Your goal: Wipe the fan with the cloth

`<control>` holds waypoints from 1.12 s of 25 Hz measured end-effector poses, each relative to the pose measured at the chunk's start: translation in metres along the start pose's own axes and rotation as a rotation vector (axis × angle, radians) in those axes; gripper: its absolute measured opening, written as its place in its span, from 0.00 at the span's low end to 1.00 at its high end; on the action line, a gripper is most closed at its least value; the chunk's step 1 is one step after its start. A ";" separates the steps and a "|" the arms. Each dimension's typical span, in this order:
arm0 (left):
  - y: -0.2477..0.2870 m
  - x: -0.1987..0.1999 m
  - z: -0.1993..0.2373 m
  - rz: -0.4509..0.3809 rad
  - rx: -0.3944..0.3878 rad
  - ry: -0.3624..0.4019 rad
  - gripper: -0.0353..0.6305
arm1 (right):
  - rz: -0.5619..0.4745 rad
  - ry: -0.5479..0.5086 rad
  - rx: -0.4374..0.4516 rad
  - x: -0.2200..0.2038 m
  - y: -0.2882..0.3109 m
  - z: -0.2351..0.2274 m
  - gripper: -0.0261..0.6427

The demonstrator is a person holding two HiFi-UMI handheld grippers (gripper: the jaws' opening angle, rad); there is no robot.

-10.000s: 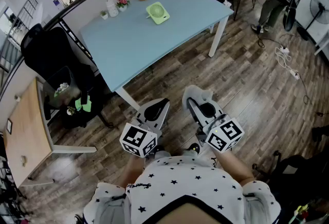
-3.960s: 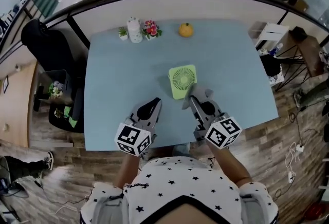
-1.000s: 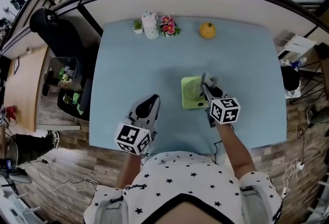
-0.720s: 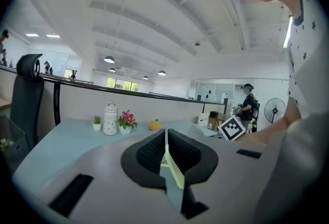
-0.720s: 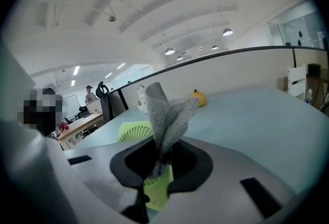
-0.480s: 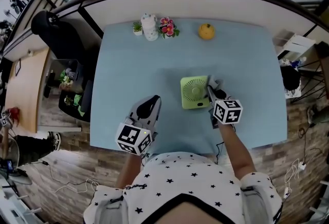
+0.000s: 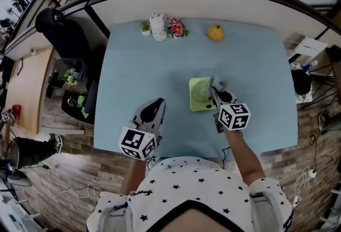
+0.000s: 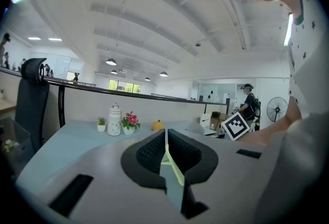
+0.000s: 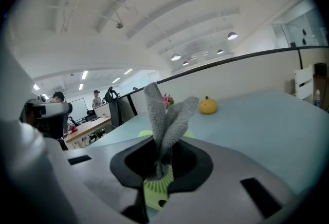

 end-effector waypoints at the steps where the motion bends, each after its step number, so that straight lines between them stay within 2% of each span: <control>1: -0.001 -0.001 0.000 -0.002 0.004 -0.002 0.11 | -0.003 -0.005 0.020 0.001 0.002 0.006 0.11; 7: -0.010 -0.003 0.002 -0.008 0.026 -0.015 0.11 | 0.041 -0.042 0.120 -0.010 0.018 0.039 0.12; 15: -0.023 -0.008 0.009 -0.010 0.066 -0.027 0.11 | 0.137 -0.081 0.184 -0.038 0.036 0.062 0.12; 22: -0.030 -0.008 0.008 -0.011 0.079 -0.027 0.11 | 0.171 -0.097 0.185 -0.048 0.039 0.064 0.12; 28: -0.027 -0.010 0.006 -0.008 0.070 -0.026 0.11 | 0.157 -0.082 0.145 -0.046 0.035 0.049 0.12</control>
Point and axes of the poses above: the fingertips, and each gripper's own axes: y forward along the fingers, z to its left, x out of its top, the point moved 7 cm from there along -y, backward along the fingers, and after that the axes turned 1 degree about -x, right-handed, at the moved point
